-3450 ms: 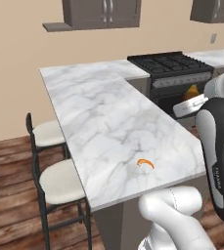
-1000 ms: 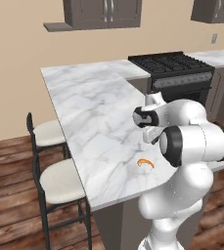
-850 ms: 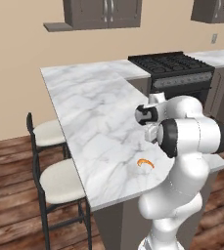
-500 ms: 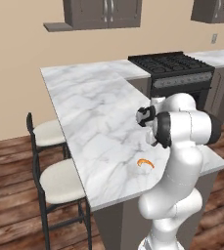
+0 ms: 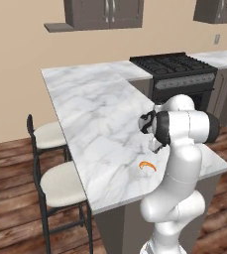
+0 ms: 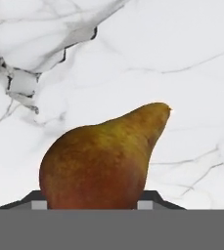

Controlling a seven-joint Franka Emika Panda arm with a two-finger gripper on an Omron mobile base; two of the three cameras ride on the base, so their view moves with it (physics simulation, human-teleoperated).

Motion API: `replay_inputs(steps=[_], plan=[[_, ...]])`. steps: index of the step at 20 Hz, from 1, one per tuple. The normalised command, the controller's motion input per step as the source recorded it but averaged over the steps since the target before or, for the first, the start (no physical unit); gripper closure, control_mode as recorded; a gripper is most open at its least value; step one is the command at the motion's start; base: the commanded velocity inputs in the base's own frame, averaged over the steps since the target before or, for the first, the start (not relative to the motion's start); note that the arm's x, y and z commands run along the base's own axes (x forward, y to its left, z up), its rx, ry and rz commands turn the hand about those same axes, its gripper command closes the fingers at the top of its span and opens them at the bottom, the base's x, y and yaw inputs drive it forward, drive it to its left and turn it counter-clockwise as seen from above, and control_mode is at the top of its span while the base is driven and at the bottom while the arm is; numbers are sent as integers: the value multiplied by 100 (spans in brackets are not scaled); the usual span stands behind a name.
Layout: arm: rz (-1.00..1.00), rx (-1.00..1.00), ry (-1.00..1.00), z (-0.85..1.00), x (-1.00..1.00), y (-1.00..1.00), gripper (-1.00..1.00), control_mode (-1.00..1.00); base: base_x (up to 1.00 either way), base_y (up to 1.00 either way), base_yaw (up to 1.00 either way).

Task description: Open the fridge, remove the pear, bell pepper, and shrimp, and place them on any counter.

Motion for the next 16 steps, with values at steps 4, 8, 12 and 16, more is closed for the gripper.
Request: replay_inputs(steps=[4, 8, 12, 16], plan=[[0, 0, 0, -13, 0, 0, -100, -100, 0, 0, 0], [1, 3, -6, -1, -4, -3, -100, -100, 0, 0, 0], [0, 2, -24, 56, -31, -2, -100, -100, 0, 0, 0], [0, 7, -17, 97, -26, 0, -100, -100, 0, 0, 0]])
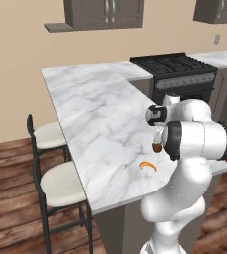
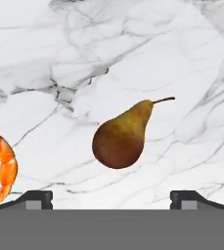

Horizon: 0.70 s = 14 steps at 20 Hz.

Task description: Open the fridge, remove the pear, bell pepper, and shrimp, and place them on any counter.

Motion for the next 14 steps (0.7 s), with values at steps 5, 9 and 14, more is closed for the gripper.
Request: replay_inputs(steps=[5, 9, 14], plan=[[0, 0, -9, 100, -19, 15, -100, -100, 0, 0, 0], [-4, -2, -3, 100, -29, 36, -100, -100, 0, 0, 0], [-8, -1, -2, 100, -52, 22, -100, -100, 0, 0, 0]])
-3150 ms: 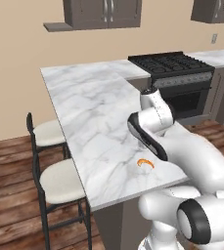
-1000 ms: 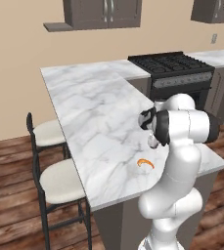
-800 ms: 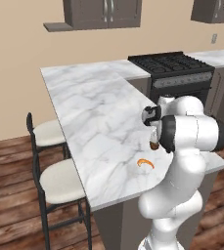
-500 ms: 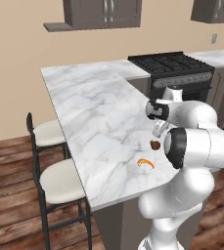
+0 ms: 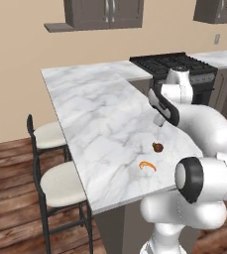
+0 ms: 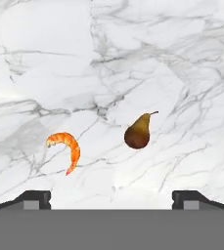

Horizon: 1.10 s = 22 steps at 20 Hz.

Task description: Open the fridge, remove the pear, bell pepper, and shrimp, and place them on any counter.

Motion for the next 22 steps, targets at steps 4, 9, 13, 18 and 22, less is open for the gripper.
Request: replay_inputs(steps=[4, 9, 13, 18, 22], plan=[[-9, 2, -20, 100, -75, 14, -100, -100, 0, 0, 0], [-14, 6, -21, 93, -80, 13, -100, -100, 0, 0, 0], [-20, 6, -15, 76, -67, 15, -100, -100, 0, 0, 0], [-22, 1, -11, 32, -80, 17, -100, -100, 0, 0, 0], [-19, 0, -20, 13, -62, 14, -100, -100, 0, 0, 0]])
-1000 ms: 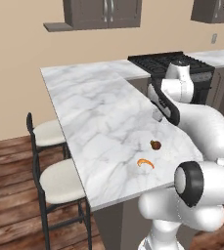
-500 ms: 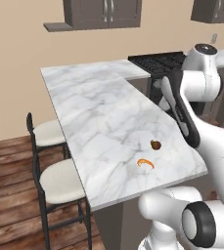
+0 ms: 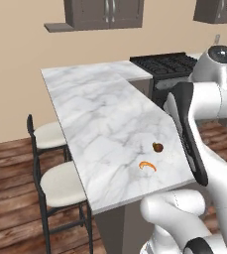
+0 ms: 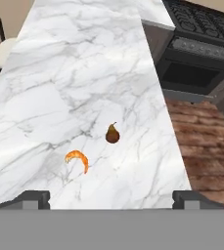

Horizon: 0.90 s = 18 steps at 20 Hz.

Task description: Open the fridge, remove the pear, bell pepper, and shrimp, and place them on any counter.

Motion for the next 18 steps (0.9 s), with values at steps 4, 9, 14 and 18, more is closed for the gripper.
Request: replay_inputs(steps=[4, 9, 14, 18], plan=[[-11, 6, -29, 20, -46, 11, -100, -100, 0, 0, 0], [-1, 10, -15, 43, -39, 16, -100, -100, 0, 0, 0], [0, 6, -1, 46, -40, 3, -100, -100, 0, 0, 0], [0, -1, 0, 42, -24, 0, -100, -100, 0, 0, 0]])
